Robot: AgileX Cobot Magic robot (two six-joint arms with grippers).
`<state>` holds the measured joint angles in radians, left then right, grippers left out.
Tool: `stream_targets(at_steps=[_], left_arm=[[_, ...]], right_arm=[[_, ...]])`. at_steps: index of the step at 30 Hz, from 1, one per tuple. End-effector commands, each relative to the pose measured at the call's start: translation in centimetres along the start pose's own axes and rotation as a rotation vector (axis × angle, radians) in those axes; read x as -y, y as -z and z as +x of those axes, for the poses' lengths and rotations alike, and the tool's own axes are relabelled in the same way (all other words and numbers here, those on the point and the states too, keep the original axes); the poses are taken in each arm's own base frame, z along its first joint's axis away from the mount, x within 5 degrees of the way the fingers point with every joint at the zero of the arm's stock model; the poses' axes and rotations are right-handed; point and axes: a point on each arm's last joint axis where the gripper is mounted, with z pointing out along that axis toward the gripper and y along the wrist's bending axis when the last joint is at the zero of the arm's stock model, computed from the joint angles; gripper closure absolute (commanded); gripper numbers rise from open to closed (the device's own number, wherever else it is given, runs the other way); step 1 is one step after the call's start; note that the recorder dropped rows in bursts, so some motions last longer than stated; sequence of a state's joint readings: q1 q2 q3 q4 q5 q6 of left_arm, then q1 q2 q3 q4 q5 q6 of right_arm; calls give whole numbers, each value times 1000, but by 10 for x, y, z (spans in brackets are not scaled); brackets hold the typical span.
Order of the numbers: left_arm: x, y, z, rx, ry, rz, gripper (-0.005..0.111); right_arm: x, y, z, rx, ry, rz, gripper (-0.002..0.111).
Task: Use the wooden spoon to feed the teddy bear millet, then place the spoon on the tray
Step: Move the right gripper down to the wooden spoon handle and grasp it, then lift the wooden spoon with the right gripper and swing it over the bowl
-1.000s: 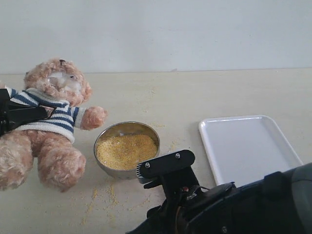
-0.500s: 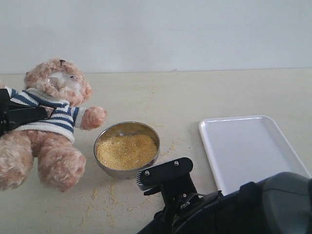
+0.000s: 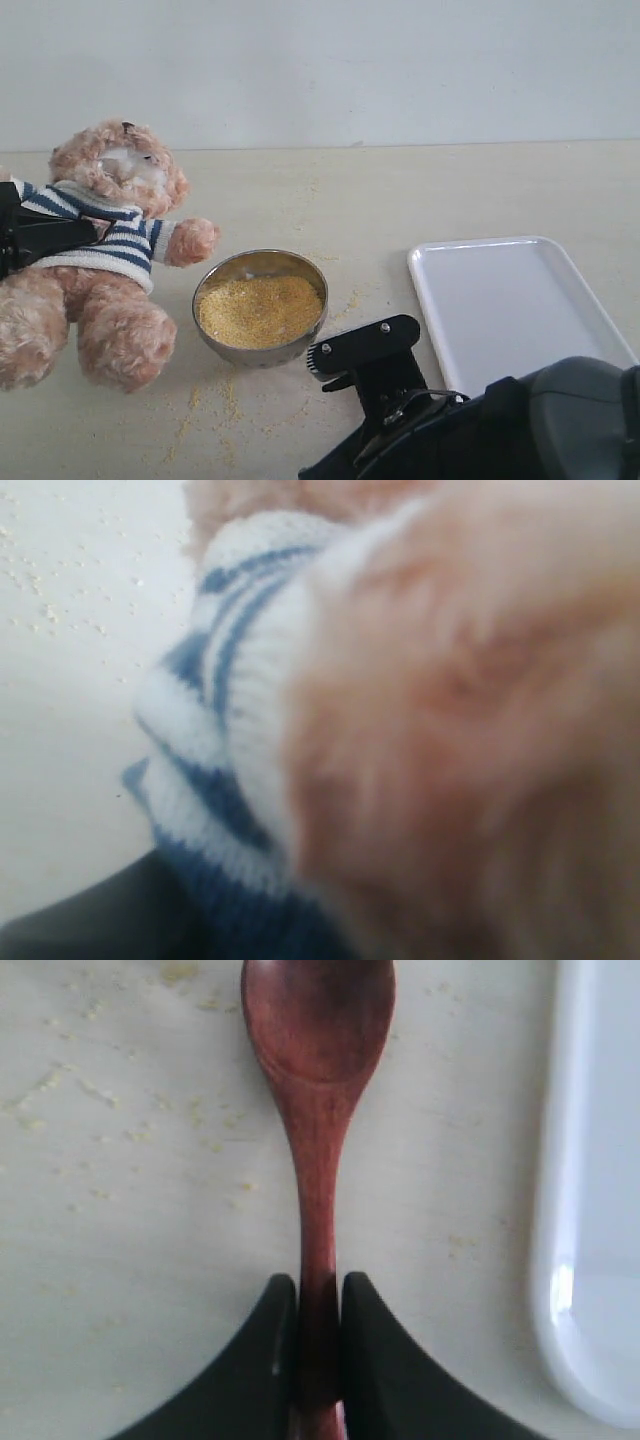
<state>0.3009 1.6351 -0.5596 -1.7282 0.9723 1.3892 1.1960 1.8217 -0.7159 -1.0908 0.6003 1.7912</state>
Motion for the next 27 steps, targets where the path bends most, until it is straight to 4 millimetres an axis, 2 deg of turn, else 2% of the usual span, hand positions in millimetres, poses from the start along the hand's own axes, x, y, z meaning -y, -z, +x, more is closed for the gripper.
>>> stream_targets(at_steps=[1,8,14,20,24,27], left_arm=[[6,0,0,8,-8,38,102],[6,0,0,8,-8,38,102],[6,0,-1,10,-8,30,102],[4,0,-1,12,-8,17,102],[4,0,-1,12,-8,17,102],[3,0,-1,10,-5,16,102]], right_arm=[[5,7,-3,19,61,21,108],[27,43,-27,147,112,69,108],[61,91,-46,264,197,149,108],[93,140,-56,388,320,112,108],[107,173,-66,434,406,85,108],[114,200,-82,448,469,108,108]])
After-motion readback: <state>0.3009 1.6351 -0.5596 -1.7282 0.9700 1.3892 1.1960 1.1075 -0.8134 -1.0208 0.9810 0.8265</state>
